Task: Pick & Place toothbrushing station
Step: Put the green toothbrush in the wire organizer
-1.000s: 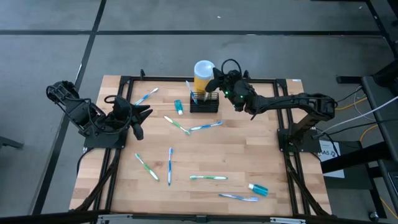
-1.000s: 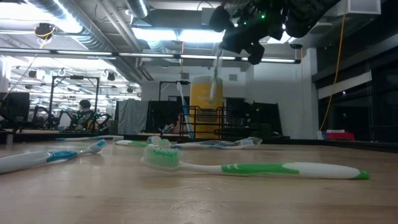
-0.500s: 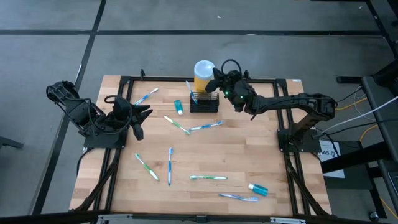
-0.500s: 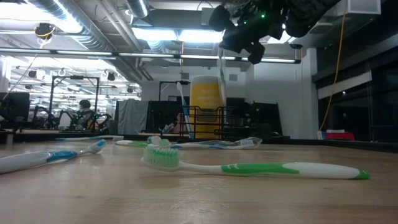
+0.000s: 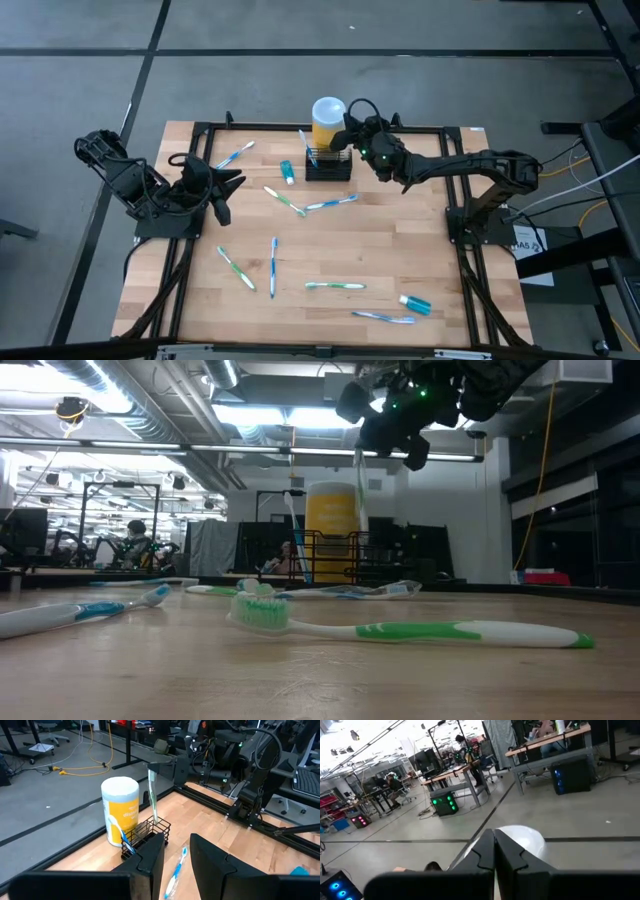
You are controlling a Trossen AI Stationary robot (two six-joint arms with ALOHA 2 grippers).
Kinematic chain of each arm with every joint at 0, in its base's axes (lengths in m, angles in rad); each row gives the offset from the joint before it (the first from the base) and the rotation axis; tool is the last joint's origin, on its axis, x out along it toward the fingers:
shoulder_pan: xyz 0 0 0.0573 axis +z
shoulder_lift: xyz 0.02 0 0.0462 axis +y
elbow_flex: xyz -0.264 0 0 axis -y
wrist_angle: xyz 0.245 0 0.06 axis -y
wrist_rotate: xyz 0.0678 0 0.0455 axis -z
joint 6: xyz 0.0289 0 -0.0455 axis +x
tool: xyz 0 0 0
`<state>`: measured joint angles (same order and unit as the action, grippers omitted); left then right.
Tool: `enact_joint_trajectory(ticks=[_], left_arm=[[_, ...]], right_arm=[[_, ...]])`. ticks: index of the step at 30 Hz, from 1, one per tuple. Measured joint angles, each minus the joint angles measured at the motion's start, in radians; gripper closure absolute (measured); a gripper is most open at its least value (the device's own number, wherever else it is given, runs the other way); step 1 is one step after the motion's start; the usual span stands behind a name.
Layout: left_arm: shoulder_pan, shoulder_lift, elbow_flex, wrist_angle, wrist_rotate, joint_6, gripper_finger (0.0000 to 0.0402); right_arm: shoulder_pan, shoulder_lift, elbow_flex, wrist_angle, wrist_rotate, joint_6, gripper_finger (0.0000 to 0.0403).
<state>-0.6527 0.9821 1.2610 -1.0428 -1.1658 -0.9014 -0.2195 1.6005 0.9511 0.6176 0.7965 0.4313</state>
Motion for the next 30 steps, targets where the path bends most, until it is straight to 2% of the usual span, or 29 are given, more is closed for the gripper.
enact_joint_trajectory(ticks=[6,13,19,23,30], left_arm=[[0.0,0.0,0.0,0.0,0.001,-0.002,0.0313],[0.0,0.0,0.0,0.0,0.001,-0.002,0.0313],[0.0,0.0,0.0,0.0,0.007,-0.002,0.0313],[0.0,0.0,0.0,0.0,0.007,-0.002,0.0313],[0.0,0.0,0.0,0.001,0.007,-0.002,0.0313]], right_arm=[[0.001,0.0,-0.062,0.003,0.032,0.112,0.0403],[-0.006,0.0,-0.134,0.101,0.057,0.19,0.0403],[-0.044,0.0,-0.184,0.224,0.052,0.203,0.0403],[-0.071,0.003,-0.188,0.23,0.015,0.217,0.0403],[-0.071,0.079,-0.188,0.333,-0.005,0.254,0.0403]])
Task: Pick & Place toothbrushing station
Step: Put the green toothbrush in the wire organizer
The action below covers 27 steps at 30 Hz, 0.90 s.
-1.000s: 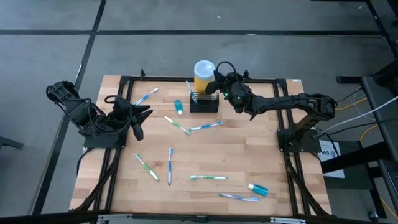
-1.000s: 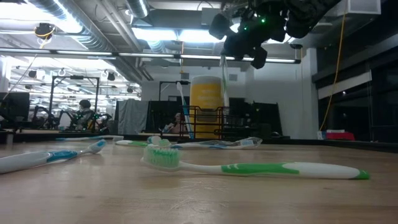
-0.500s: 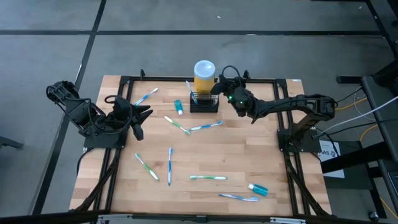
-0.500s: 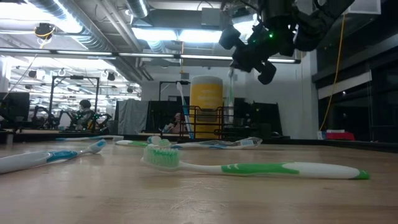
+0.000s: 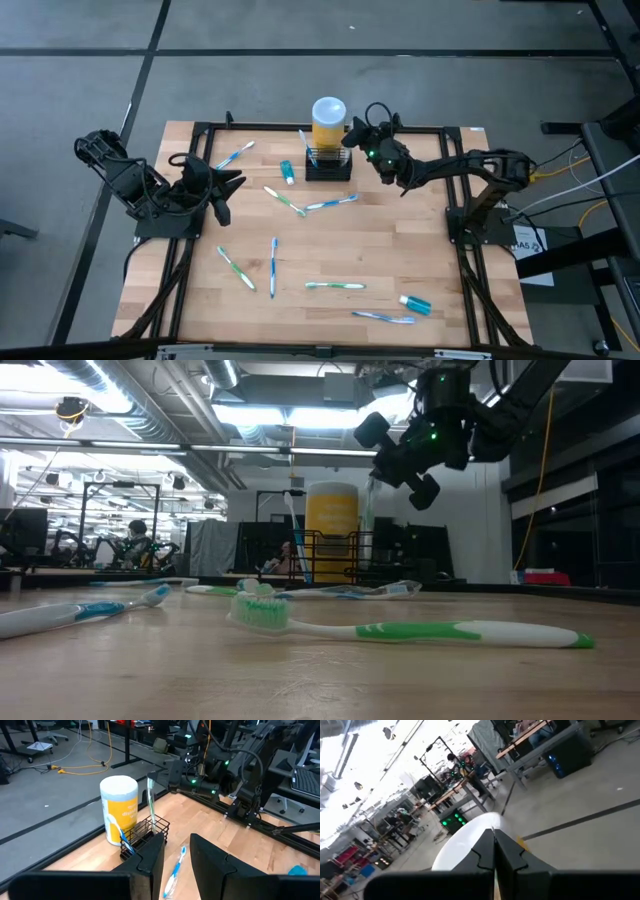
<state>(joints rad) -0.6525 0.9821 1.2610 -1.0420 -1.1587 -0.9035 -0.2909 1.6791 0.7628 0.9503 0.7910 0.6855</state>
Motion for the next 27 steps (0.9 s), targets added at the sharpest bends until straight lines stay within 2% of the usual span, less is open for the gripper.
enact_joint_trajectory(ticks=[4,9,15,20,27], left_arm=[[0.0,0.0,0.0,0.009,0.001,0.0,0.0313],[0.0,0.004,0.0,0.019,0.002,0.0,0.0313],[0.0,0.006,0.0,0.019,0.03,-0.001,0.0313],[0.0,0.007,0.0,0.022,0.037,-0.001,0.0313],[0.0,0.007,0.0,0.023,0.045,0.003,0.0313]], right_arm=[[0.026,0.044,0.0,0.099,0.001,-0.016,0.0403],[0.051,0.067,0.0,0.102,0.008,-0.014,0.0403],[0.083,0.075,0.0,0.09,0.115,-0.017,0.0399],[0.085,0.075,0.0,0.076,0.137,0.014,0.0358],[0.069,0.071,0.0,0.072,0.136,0.04,0.0273]])
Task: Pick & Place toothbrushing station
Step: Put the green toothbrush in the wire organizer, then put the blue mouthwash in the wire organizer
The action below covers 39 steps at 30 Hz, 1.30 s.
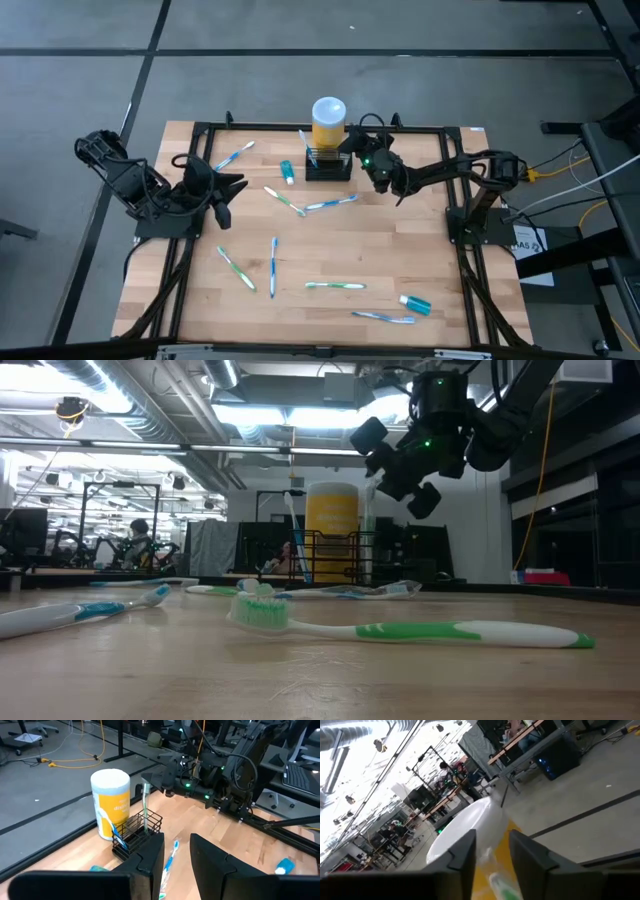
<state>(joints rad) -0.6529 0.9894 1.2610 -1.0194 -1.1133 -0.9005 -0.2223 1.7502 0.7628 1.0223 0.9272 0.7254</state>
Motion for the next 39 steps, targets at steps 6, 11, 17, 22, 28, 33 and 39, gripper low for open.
enact_joint_trajectory(ticks=[6,11,17,22,28,33,39], left_arm=[[-0.028,0.0,0.0,0.033,-0.018,0.138,0.0313],[-0.048,-0.015,0.0,-0.055,-0.066,0.117,0.0313],[-0.048,-0.036,-0.002,-0.547,0.025,-0.308,0.0313],[-0.048,-0.098,-0.15,-0.413,0.232,-0.323,0.0313],[-0.046,-0.169,-0.384,-0.139,0.394,-0.46,0.0296],[-0.05,-0.157,-0.468,0.007,0.408,-0.536,0.0272],[-0.055,-0.085,-0.474,0.033,0.387,-0.583,0.0252]], right_arm=[[-0.011,-0.088,-0.054,0.004,-0.03,-0.061,0.0214],[0.003,-0.293,-0.267,0.085,-0.09,-0.119,0.0198],[0.084,-0.562,-0.463,0.149,-0.391,-0.17,0.0207],[0.2,-0.723,-0.45,-0.173,-0.496,-0.182,0.0223],[0.309,-0.827,-0.355,-0.549,-0.589,-0.093,0.024],[0.355,-0.885,-0.342,-0.717,-0.555,0.006,0.0251],[0.429,-0.901,-0.342,-0.829,-0.633,0.132,0.0257]])
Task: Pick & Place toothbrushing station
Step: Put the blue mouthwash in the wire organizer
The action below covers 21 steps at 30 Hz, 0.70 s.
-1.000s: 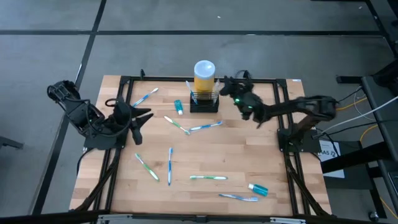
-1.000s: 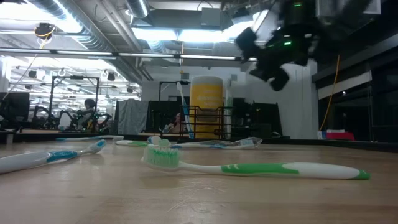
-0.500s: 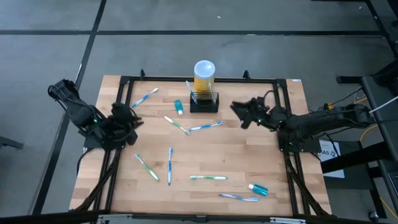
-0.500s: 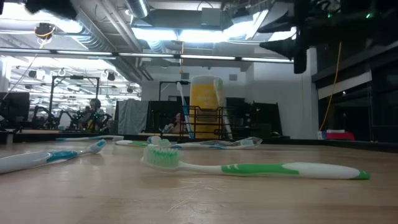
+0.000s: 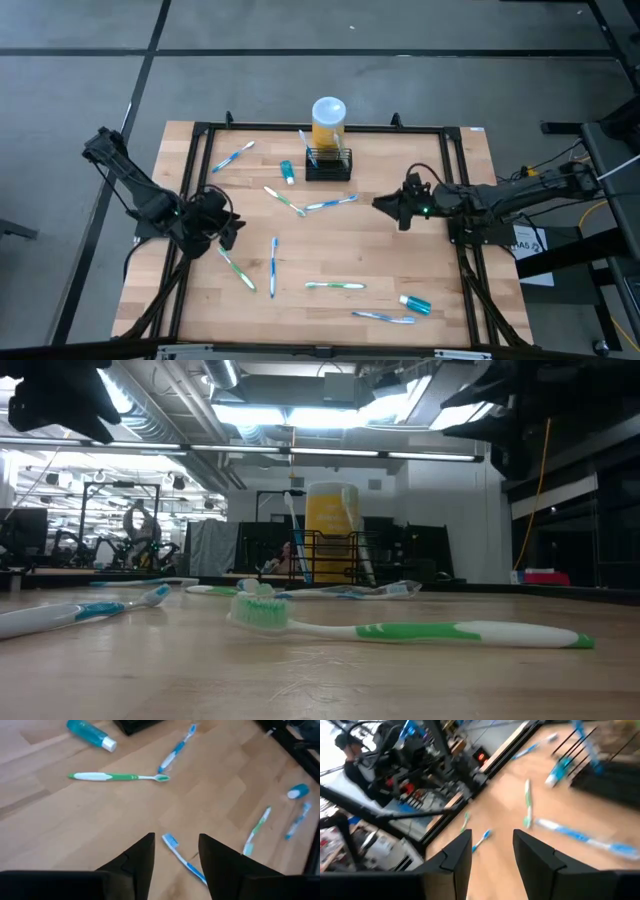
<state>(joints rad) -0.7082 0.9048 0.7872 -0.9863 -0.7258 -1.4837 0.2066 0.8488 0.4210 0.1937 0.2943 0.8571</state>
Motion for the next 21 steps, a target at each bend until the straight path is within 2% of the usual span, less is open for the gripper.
enact_joint_trajectory(ticks=[4,8,15,18,21], left_arm=[[0.023,0.07,0.0,0.051,-0.038,0.043,0.0247],[0.123,0.111,0.0,0.069,-0.058,-0.1,0.0246],[0.346,0.14,0.0,0.311,-0.066,-0.239,0.0255],[0.448,0.149,0.0,0.385,-0.007,-0.178,0.0258],[0.557,0.168,0.0,0.374,0.113,-0.108,0.0256]], right_arm=[[0.043,-0.001,0.0,-0.023,0.013,0.029,0.0257],[0.062,-0.001,0.0,-0.022,0.035,0.054,0.0257],[0.069,-0.004,0.006,-0.011,0.064,0.079,0.0257],[0.068,-0.004,0.028,-0.008,0.072,0.046,0.0257],[0.068,-0.004,0.049,-0.022,0.091,0.011,0.0257]])
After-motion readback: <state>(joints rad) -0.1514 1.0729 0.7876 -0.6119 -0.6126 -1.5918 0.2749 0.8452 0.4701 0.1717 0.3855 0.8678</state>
